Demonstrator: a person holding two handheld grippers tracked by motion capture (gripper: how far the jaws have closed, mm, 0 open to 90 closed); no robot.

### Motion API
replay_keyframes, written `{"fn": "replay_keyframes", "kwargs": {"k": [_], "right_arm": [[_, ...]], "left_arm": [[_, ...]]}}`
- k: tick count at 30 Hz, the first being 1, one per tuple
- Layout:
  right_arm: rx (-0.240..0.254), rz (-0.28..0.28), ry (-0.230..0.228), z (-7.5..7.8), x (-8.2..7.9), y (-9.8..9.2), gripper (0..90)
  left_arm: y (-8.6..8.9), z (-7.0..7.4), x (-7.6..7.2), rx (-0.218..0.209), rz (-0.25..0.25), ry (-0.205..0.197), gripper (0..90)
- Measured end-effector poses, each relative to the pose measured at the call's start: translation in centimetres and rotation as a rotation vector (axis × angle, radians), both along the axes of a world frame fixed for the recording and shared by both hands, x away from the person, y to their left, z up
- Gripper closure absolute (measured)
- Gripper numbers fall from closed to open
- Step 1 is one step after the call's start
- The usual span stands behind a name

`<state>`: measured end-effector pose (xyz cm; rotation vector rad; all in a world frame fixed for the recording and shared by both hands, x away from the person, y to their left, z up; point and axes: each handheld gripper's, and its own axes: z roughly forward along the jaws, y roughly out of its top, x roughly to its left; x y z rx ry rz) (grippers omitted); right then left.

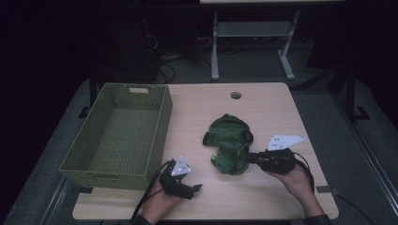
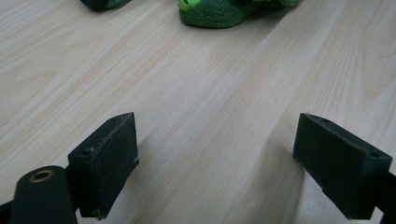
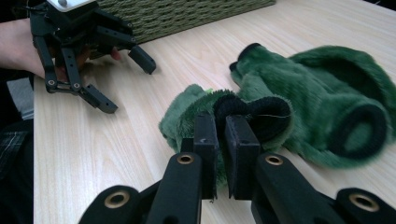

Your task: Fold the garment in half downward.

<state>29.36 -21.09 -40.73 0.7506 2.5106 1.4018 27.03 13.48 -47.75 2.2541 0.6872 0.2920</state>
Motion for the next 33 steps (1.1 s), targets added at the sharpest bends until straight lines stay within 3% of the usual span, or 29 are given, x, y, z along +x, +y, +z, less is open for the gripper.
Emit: {"fn": "replay_keyframes", "kwargs": {"k": [5, 11, 16, 19, 20, 24, 28, 33], "right_arm": [[-0.013, 0.029, -0.004, 0.2, 0.8, 1.6, 82.4], [0.007, 0.04, 0.001, 0.0, 1.7, 3.3, 77.4], [0.039, -0.016, -0.006, 0.4, 2.2, 2.7, 81.7], [0.032, -0.063, -0.001, 0.3, 2.4, 2.0, 84.5], [0.033, -0.098, 0.018, -0.3, 2.8, 1.6, 86.5], [0.014, -0.099, 0.05, -1.6, 3.3, 2.0, 87.1], [-0.025, -0.055, 0.094, -3.3, 3.7, 4.0, 87.0], [-0.063, -0.021, 0.129, -4.3, 4.0, 5.7, 87.2]], "left_arm": [[0.0, 0.0, 0.0, -0.003, 0.002, 0.003, 12.9], [0.0, 0.0, 0.0, 0.0, 0.0, -0.001, 13.0], [0.0, 0.0, 0.0, 0.0, 0.0, -0.001, 13.0], [0.0, 0.0, 0.0, -0.002, 0.001, 0.0, 12.9], [0.0, 0.0, 0.0, -0.001, 0.001, 0.001, 12.9], [0.0, 0.0, 0.0, 0.004, -0.004, -0.001, 12.9], [0.0, 0.0, 0.0, 0.0, -0.001, 0.003, 12.9], [0.0, 0.0, 0.0, 0.001, -0.002, 0.002, 12.9]]}}
